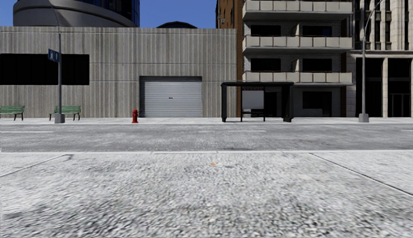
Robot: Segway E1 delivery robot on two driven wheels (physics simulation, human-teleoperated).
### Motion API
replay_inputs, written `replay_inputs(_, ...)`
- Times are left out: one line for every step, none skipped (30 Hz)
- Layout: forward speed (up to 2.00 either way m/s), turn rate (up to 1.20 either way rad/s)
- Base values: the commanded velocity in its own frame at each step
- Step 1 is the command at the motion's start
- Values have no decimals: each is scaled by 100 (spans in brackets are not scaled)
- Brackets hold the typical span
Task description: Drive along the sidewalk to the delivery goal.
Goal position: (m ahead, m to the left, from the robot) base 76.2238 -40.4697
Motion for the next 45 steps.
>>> replay_inputs(200,0)
replay_inputs(200,-42)
replay_inputs(200,-68)
replay_inputs(200,-120)
replay_inputs(200,-120)
replay_inputs(200,-120)
replay_inputs(200,-120)
replay_inputs(200,-120)
replay_inputs(200,-120)
replay_inputs(200,-120)
replay_inputs(200,-120)
replay_inputs(200,-120)
replay_inputs(200,-120)
replay_inputs(200,-120)
replay_inputs(200,-120)
replay_inputs(200,-120)
replay_inputs(200,-120)
replay_inputs(200,-120)
replay_inputs(200,-120)
replay_inputs(200,-120)
replay_inputs(200,-120)
replay_inputs(200,-120)
replay_inputs(200,-120)
replay_inputs(200,-120)
replay_inputs(200,-120)
replay_inputs(200,-120)
replay_inputs(200,-120)
replay_inputs(200,-120)
replay_inputs(200,-120)
replay_inputs(200,-120)
replay_inputs(200,-120)
replay_inputs(200,-120)
replay_inputs(200,-120)
replay_inputs(200,-120)
replay_inputs(200,-120)
replay_inputs(200,-120)
replay_inputs(200,-120)
replay_inputs(200,-120)
replay_inputs(200,-120)
replay_inputs(200,-118)
replay_inputs(200,-97)
replay_inputs(200,-21)
replay_inputs(200,-6)
replay_inputs(200,-6)
replay_inputs(200,-1)
